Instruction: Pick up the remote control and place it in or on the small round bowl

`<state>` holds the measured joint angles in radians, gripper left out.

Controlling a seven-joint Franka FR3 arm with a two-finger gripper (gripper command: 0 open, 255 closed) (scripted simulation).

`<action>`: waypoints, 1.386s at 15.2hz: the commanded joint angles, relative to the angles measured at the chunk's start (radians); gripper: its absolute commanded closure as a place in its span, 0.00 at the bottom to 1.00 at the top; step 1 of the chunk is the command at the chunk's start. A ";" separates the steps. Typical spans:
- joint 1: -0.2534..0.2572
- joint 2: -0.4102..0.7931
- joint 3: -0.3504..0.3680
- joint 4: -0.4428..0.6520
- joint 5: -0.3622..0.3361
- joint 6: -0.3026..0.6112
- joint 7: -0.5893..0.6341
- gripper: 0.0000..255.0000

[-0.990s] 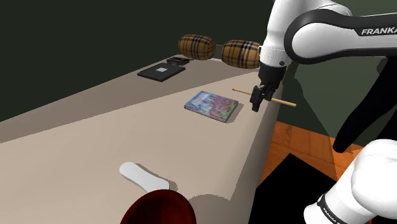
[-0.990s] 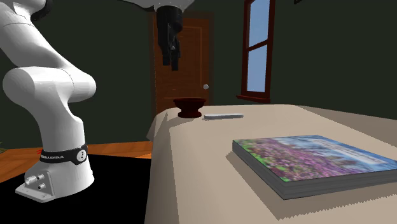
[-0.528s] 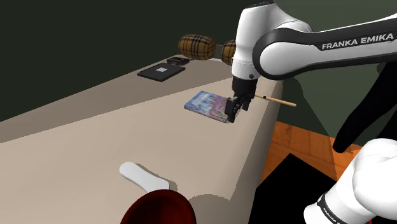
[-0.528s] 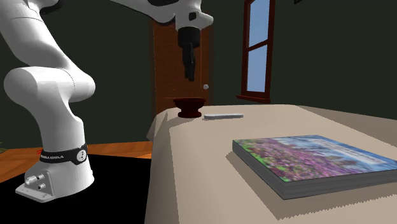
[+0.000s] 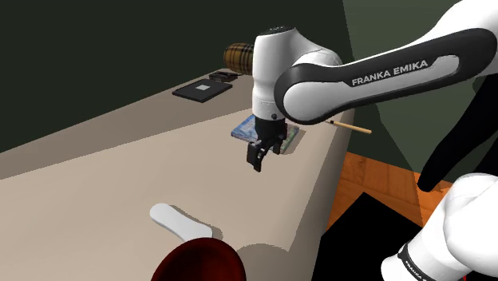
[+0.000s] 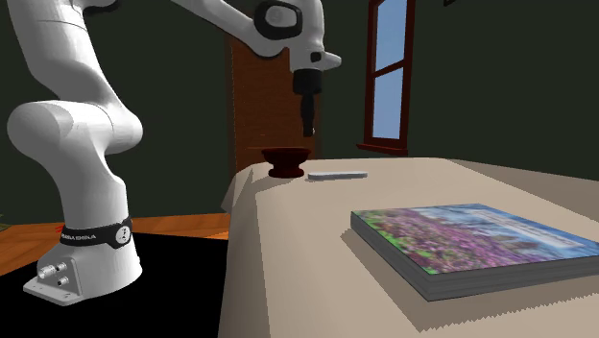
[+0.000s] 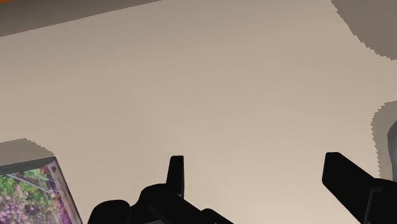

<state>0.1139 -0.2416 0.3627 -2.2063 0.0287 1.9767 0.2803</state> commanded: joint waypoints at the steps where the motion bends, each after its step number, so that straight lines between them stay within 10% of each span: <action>1: 0.008 0.064 0.026 0.039 -0.014 0.021 0.031 0.00; 21: 0.284 0.803 0.119 0.719 -0.313 -0.015 0.323 0.00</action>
<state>0.3764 0.5176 0.4856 -1.5426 -0.2701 1.9763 0.5986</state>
